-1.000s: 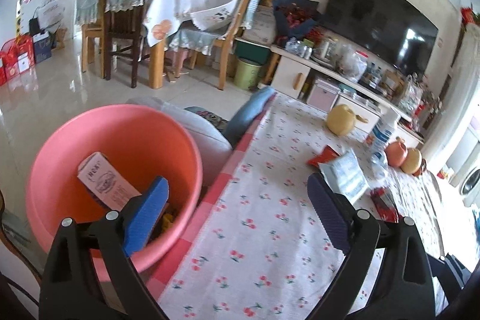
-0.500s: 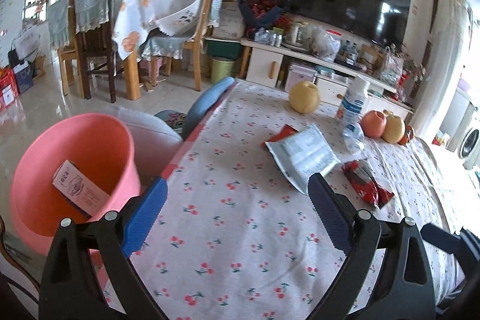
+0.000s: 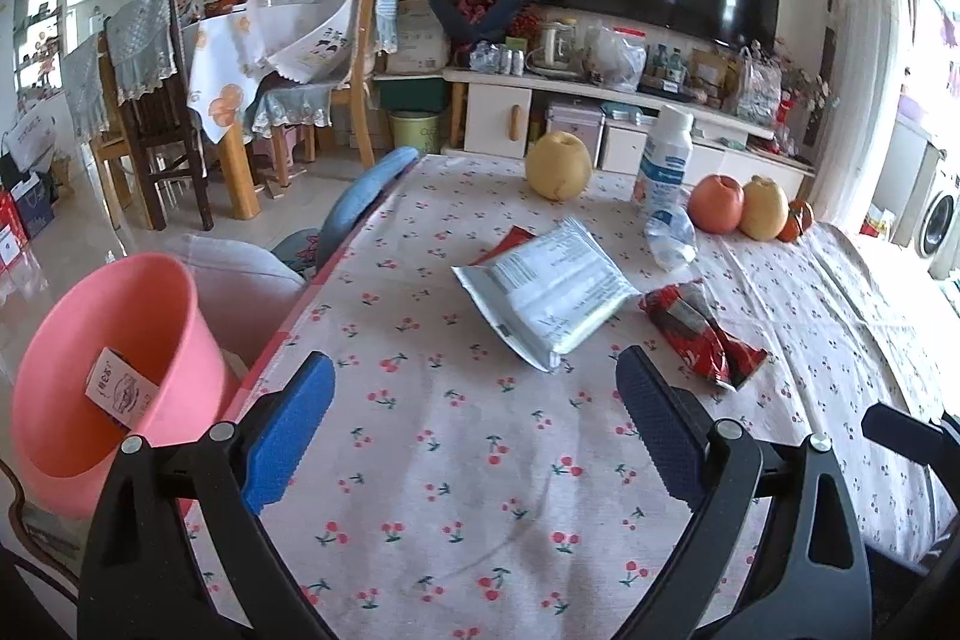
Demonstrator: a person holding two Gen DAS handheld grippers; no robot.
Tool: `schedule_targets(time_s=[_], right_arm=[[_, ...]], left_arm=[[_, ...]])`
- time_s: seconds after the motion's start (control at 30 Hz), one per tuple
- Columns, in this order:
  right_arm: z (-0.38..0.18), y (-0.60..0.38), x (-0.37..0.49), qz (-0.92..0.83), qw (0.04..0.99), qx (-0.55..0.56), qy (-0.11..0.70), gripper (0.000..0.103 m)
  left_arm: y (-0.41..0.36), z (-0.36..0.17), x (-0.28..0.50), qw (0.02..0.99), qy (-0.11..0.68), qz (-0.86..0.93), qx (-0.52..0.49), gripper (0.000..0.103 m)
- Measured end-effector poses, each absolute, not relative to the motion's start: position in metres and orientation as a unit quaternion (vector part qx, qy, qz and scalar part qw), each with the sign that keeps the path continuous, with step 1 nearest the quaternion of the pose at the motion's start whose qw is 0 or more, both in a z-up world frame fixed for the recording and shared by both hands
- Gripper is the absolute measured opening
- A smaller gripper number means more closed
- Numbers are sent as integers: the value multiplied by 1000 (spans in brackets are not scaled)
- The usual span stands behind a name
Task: Collect trash
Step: 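Move both open tools back over the table toward the remaining wrappers, then reach the left gripper to the large white packet while the right gripper reaches the crumpled wrapper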
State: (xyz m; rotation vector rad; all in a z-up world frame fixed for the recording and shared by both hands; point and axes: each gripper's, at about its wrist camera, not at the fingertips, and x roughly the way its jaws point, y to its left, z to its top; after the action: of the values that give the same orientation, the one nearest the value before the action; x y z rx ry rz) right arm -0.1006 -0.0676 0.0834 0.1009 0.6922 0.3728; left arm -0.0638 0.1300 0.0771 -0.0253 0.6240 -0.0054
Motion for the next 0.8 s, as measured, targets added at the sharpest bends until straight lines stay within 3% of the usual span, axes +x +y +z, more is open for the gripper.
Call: schedule_targets(time_s=[0.27, 0.6, 0.8], right_arm=[[77, -125, -77, 140, 920, 97, 354, 94], [61, -182, -38, 94, 907, 157, 379, 94], [52, -178, -5, 100, 902, 158, 390, 94]], left_arm=[[105, 74, -56, 951, 309, -22, 14, 95], [70, 64, -28, 938, 298, -64, 169, 95], [72, 58, 1, 929, 312, -96, 173, 95]])
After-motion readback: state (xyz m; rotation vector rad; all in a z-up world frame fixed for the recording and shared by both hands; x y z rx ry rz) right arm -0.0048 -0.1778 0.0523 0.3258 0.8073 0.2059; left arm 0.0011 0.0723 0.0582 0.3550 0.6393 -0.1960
